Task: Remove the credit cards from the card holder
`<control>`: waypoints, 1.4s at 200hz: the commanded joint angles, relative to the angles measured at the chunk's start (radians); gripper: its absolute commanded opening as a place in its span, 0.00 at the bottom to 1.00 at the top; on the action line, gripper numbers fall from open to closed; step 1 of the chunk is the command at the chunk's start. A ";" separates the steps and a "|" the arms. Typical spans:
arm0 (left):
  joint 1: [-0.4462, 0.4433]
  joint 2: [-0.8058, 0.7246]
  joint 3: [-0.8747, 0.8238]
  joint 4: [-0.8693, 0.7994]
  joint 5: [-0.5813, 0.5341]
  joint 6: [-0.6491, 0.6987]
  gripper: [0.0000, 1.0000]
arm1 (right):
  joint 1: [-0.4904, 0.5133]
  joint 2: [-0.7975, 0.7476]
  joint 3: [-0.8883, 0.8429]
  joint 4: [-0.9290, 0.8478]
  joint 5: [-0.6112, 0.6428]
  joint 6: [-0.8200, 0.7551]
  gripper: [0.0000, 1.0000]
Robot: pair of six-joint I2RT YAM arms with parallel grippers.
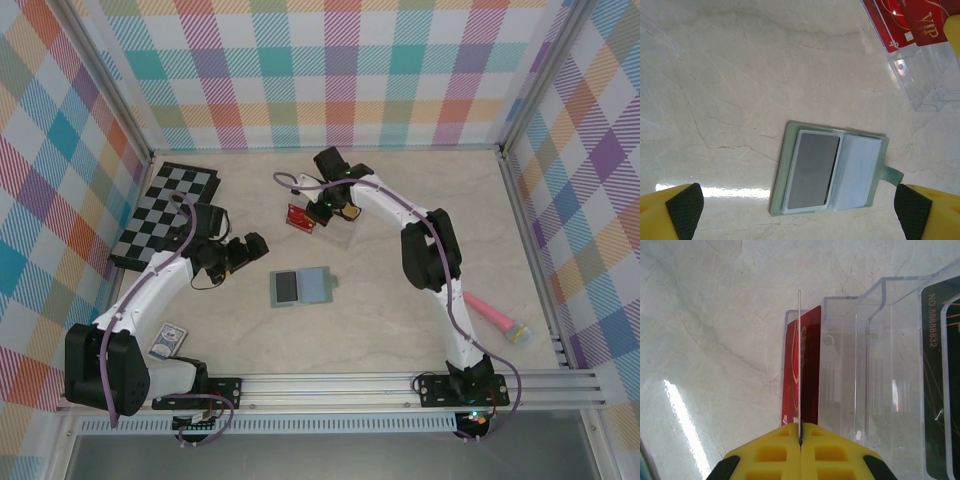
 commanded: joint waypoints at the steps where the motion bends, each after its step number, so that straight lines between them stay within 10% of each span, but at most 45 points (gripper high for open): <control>1: 0.014 -0.017 -0.016 0.015 0.022 0.012 1.00 | -0.005 0.033 0.045 -0.028 -0.006 -0.001 0.01; 143: 0.014 -0.028 -0.019 0.013 0.042 0.010 1.00 | -0.005 -0.106 0.060 -0.024 -0.028 0.226 0.33; 280: 0.014 0.008 -0.073 0.093 0.171 -0.060 0.99 | 0.064 -0.663 -0.734 0.130 -0.022 1.154 0.50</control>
